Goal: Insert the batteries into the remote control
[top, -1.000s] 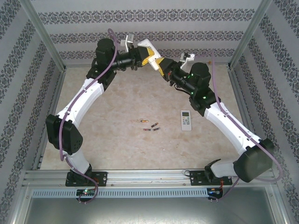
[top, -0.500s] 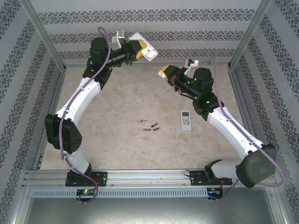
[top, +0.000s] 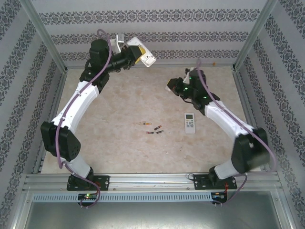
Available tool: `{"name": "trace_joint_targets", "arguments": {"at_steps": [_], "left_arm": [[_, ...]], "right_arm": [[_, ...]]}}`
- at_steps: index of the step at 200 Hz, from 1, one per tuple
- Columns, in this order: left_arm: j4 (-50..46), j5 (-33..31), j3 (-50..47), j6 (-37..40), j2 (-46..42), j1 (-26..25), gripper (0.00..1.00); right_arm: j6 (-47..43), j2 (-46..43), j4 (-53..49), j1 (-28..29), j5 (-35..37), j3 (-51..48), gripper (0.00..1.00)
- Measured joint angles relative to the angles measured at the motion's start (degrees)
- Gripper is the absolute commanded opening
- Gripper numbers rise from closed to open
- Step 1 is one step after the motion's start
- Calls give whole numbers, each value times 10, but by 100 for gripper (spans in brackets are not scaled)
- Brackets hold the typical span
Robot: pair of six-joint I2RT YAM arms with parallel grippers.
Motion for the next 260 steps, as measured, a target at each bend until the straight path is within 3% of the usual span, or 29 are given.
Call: {"name": "trace_joint_targets", "arguments": {"at_steps": [35,63,96,152,182,220,245,260], "left_arm": [[-58,-23,-70,57,-70,0,14],[-84,-41,-106,84,-102,0,15],[-96,-55,-117,97,-106,0,15],[-96,-56,-119,97,-100,0,15],[-96,-56,-119,97,-85,0,15],[-96,-56,-119,97,-77,0,15],[-96,-56,-119,97,-77,0,15],[-96,-55,-119,98,-77,0,15]], "right_arm": [[-58,187,-36,1,-9,66,9],[-71,276,-56,7,-18,122,9],[-72,295,-62,12,-17,133,17],[-65,293,-73,-3,-9,87,41],[-65,238,-107,-26,14,50,46],[-128,87,-139,-56,36,13,72],[-249,-62,-87,-6,36,1,96],[-335,-122,-54,48,35,10,98]]}}
